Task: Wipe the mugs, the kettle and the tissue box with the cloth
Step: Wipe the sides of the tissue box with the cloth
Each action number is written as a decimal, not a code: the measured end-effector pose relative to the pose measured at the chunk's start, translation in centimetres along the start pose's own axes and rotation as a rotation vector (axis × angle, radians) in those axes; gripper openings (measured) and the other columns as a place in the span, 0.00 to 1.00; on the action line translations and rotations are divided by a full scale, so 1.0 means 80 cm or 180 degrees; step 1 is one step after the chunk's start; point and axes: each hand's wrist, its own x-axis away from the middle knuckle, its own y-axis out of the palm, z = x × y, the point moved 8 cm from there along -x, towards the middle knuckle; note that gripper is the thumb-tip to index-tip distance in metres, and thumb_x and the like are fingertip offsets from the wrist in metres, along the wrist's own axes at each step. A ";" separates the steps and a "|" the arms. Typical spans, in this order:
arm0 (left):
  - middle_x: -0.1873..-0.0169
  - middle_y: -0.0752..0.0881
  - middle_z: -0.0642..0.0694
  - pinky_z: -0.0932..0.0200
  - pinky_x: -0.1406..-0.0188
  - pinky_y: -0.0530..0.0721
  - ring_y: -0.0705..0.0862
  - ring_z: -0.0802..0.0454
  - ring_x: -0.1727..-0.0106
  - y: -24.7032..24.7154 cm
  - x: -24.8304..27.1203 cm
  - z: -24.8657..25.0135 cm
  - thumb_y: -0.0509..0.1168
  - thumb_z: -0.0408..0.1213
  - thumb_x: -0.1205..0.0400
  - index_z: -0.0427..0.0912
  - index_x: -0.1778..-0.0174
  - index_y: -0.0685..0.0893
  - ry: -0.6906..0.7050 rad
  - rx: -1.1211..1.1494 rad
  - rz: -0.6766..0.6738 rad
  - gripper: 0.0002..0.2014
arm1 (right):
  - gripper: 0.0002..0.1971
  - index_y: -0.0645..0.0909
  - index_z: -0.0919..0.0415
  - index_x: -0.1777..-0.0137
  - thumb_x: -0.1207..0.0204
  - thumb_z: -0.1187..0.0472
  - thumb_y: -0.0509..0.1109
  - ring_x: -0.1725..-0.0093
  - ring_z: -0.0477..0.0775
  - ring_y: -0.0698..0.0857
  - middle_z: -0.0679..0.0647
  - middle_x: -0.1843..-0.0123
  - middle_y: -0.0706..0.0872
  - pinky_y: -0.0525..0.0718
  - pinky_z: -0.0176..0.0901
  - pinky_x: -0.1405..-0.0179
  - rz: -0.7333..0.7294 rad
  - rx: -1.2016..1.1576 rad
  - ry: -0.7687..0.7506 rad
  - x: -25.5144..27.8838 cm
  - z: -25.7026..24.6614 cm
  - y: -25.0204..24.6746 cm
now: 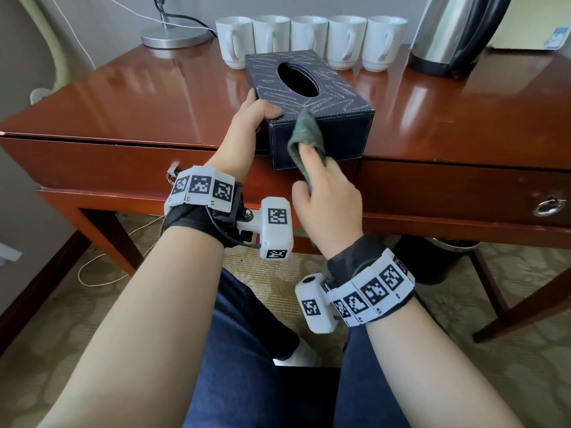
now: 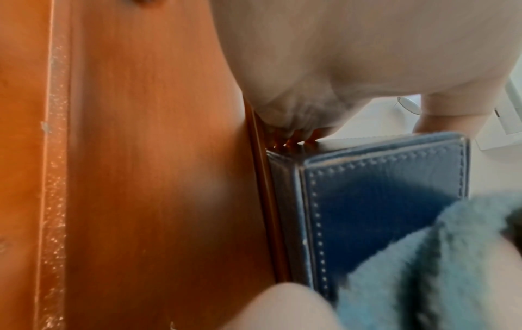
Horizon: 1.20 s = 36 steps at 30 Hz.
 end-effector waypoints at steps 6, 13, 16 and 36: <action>0.43 0.85 0.42 0.45 0.31 0.75 0.81 0.45 0.41 0.002 0.001 -0.002 0.66 0.45 0.37 0.39 0.34 0.77 -0.0029 0.0042 -0.0089 0.32 | 0.23 0.81 0.56 0.35 0.30 0.68 0.67 0.70 0.68 0.80 0.63 0.57 0.79 0.63 0.43 0.72 -0.0267 0.0403 0.0149 0.020 0.031 0.014; 0.43 0.85 0.41 0.38 0.27 0.73 0.80 0.42 0.41 0.002 0.000 -0.004 0.66 0.44 0.36 0.39 0.35 0.78 -0.0046 0.0057 -0.0096 0.31 | 0.27 0.76 0.60 0.28 0.29 0.68 0.63 0.66 0.68 0.80 0.65 0.52 0.81 0.67 0.44 0.69 0.0109 -0.0033 0.0242 0.004 0.021 0.001; 0.45 0.84 0.40 0.33 0.26 0.70 0.80 0.41 0.43 0.000 0.000 -0.006 0.66 0.44 0.35 0.38 0.38 0.78 -0.0057 0.0028 -0.0096 0.28 | 0.26 0.79 0.60 0.31 0.32 0.66 0.63 0.70 0.68 0.80 0.64 0.58 0.81 0.69 0.43 0.72 0.0122 -0.0112 -0.0026 0.000 -0.003 0.003; 0.33 0.83 0.39 0.41 0.26 0.77 0.80 0.46 0.29 -0.038 -0.007 -0.018 0.68 0.45 0.27 0.46 0.39 0.88 -0.0150 -0.0542 0.0743 0.20 | 0.36 0.57 0.53 0.16 0.25 0.63 0.62 0.35 0.65 0.80 0.61 0.28 0.77 0.79 0.56 0.35 0.0272 -0.1113 0.1292 0.023 0.100 -0.017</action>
